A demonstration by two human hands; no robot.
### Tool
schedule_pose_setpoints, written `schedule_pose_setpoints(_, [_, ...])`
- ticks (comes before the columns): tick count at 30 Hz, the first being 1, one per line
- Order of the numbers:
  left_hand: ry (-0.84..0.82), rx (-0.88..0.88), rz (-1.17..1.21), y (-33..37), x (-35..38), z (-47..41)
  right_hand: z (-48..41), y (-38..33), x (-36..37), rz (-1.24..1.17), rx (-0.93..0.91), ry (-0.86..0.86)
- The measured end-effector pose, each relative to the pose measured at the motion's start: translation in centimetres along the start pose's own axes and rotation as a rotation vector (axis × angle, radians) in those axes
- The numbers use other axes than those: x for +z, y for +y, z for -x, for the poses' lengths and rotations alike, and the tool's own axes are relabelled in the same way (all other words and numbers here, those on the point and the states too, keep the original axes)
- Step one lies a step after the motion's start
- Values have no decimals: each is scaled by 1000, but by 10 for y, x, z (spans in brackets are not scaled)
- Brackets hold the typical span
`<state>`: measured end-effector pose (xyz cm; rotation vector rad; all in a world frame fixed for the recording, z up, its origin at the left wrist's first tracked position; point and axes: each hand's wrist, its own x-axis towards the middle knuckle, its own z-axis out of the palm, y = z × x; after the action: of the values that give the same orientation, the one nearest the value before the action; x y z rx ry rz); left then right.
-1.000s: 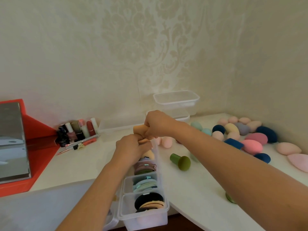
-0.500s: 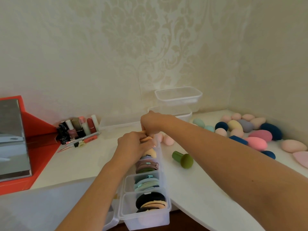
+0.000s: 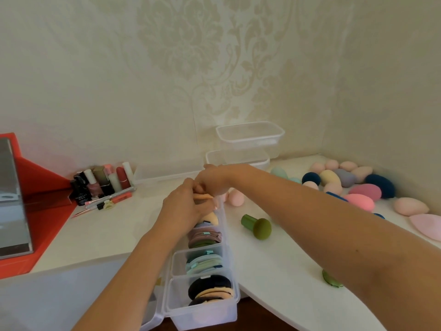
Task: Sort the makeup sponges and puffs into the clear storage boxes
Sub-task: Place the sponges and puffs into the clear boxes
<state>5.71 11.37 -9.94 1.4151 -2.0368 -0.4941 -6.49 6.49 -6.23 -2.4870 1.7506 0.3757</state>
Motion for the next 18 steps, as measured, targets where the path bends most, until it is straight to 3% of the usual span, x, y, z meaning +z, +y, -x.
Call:
schedule_pose_setpoints(4, [15,30,14,-3,1,-3,17,2,-22,-73,-18,-204])
schedule_pose_setpoints(7, [13,46,11,-3,0,-3,31,11,-35,-274,-18,-229])
schedule_pose_setpoints(18, [52,81,-92,2,-1,-3,56,20,-30,-371,31,263])
